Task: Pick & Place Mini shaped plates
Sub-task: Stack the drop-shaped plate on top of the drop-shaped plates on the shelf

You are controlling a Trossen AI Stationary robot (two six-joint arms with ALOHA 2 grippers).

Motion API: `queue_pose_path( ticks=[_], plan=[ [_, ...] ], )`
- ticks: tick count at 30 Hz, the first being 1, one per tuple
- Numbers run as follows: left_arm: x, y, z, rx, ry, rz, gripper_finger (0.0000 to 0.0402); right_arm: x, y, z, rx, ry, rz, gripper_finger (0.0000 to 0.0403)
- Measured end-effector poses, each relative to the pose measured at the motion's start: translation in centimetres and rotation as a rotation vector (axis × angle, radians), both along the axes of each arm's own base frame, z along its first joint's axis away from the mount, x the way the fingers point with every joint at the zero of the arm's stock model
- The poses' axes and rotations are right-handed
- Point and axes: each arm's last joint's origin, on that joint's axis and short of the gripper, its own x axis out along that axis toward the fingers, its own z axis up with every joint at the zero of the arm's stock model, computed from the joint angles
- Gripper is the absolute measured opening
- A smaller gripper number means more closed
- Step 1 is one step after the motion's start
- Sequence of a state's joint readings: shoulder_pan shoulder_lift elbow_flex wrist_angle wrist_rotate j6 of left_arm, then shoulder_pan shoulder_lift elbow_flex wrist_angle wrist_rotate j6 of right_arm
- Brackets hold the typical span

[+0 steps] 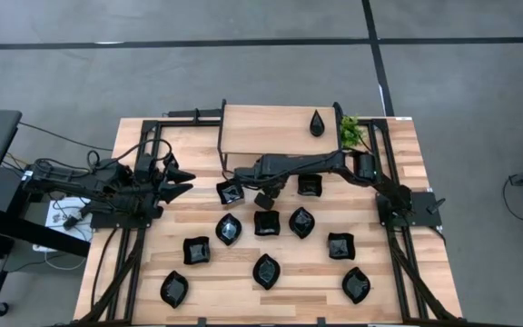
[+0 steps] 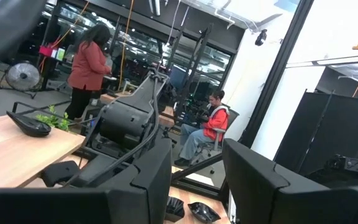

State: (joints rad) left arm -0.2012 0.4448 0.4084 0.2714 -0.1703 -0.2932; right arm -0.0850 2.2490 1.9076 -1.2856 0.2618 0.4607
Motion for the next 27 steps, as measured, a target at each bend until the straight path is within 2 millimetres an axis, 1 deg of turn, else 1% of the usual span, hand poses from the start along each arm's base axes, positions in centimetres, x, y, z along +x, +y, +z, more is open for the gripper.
queue_pose_path(
  ticks=[10, 15, 18, 22, 27],
  plan=[
    [0.2, 0.0, -0.1, 0.002, 0.01, 0.0, 0.0145, -0.8, -0.1, 0.1, 0.016, 0.089, 0.028, 0.0102],
    [0.2, 0.0, -0.1, 0.001, 0.007, 0.0, 0.0145, -1.2, 0.4, 0.2, 0.046, 0.141, 0.051, 0.0102],
    [0.2, 0.0, -0.1, 0.001, 0.006, 0.0, 0.0145, -1.4, 0.8, 0.7, 0.054, 0.137, 0.052, 0.0102],
    [0.2, 0.0, 0.0, 0.0, 0.003, 0.0, 0.0145, -1.8, 1.3, 2.4, 0.057, 0.076, 0.022, 0.0102],
    [0.2, 0.0, 0.0, 0.0, 0.003, 0.0, 0.0145, -2.9, 1.4, 4.9, 0.057, 0.052, 0.008, 0.0098]
  ],
)
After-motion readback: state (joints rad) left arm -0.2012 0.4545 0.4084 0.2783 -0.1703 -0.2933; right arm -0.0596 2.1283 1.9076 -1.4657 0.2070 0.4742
